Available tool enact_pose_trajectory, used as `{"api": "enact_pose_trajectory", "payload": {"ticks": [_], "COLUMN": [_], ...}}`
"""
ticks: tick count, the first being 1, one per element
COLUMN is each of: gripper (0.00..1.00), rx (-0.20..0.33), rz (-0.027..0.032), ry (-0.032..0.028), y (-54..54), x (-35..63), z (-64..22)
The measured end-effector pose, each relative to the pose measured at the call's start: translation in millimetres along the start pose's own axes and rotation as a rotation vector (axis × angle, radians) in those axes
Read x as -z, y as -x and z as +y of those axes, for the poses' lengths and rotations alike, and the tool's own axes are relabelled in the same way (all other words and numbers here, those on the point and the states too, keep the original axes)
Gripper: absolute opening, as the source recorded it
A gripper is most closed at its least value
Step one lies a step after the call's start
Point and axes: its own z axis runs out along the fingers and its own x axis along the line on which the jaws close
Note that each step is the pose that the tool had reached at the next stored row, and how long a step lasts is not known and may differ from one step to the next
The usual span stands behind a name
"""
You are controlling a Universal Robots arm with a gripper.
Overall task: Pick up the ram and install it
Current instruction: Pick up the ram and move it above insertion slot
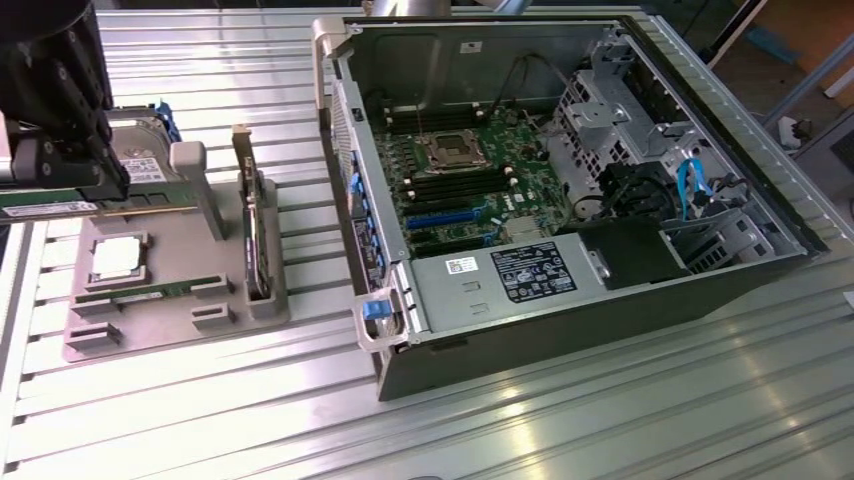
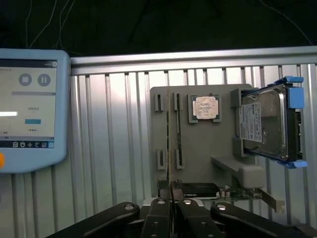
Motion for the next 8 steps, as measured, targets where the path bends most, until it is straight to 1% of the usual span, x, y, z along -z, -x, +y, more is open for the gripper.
{"api": "enact_pose_trajectory", "payload": {"ticks": [3,8], "gripper": [0.12,0.12], "rx": [0.0,0.0], "rz": [0.0001,0.0001], "ry": [0.0004,0.0008], "y": [0.7,1.3], "x": [0.5,0.9], "z": [-11.1,-22.7]}}
